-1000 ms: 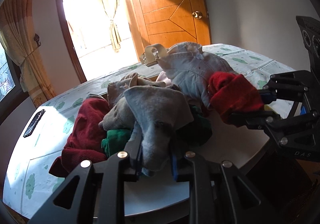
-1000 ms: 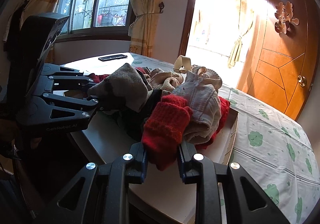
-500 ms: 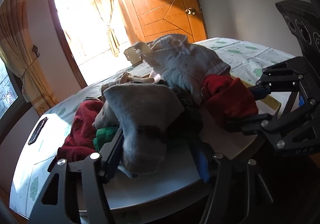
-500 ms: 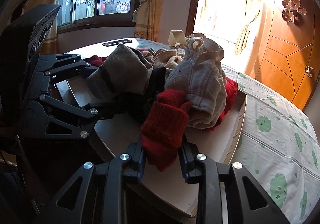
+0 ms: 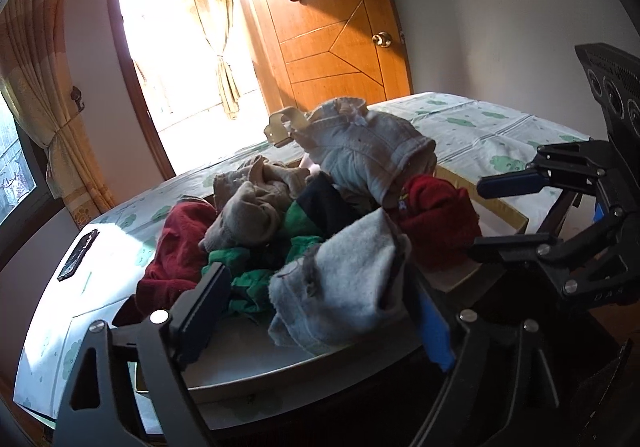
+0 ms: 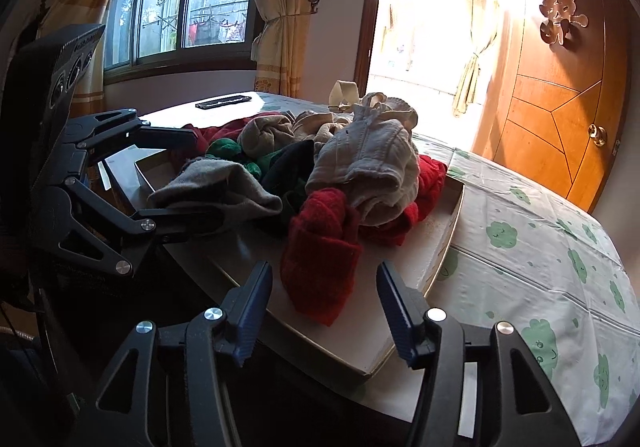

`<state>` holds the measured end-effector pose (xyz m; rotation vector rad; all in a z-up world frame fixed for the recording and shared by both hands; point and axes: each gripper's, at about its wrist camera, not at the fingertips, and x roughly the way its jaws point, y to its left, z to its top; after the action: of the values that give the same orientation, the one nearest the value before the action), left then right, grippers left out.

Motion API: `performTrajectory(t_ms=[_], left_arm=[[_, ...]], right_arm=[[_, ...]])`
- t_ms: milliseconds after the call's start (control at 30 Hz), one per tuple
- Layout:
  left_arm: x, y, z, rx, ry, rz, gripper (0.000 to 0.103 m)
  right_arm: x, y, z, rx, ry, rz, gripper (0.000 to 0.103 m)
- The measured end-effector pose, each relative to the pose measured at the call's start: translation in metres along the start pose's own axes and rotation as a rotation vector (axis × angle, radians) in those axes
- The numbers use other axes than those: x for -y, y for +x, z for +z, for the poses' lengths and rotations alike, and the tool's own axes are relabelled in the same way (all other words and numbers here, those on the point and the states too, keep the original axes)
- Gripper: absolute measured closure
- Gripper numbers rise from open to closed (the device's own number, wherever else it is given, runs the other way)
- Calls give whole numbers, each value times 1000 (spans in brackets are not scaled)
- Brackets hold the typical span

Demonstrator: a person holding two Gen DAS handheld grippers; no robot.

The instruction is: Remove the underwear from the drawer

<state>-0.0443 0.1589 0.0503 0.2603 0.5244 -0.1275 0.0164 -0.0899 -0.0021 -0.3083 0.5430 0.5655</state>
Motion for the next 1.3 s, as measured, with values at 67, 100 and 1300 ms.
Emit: performTrajectory(t_ms=[67,100,1300], left_arm=[[-4,-9,-1,12,-24,-6,13],[-6,-14,-1,18,-38,-8,12],[-40,-61,-17,88,-208,6,5]], right_arm=[[-2,-8,-2,21,9,-3,46],[-3,-13,-3,33,15,-6,45],[-29,-62,4,213,181,4,24]])
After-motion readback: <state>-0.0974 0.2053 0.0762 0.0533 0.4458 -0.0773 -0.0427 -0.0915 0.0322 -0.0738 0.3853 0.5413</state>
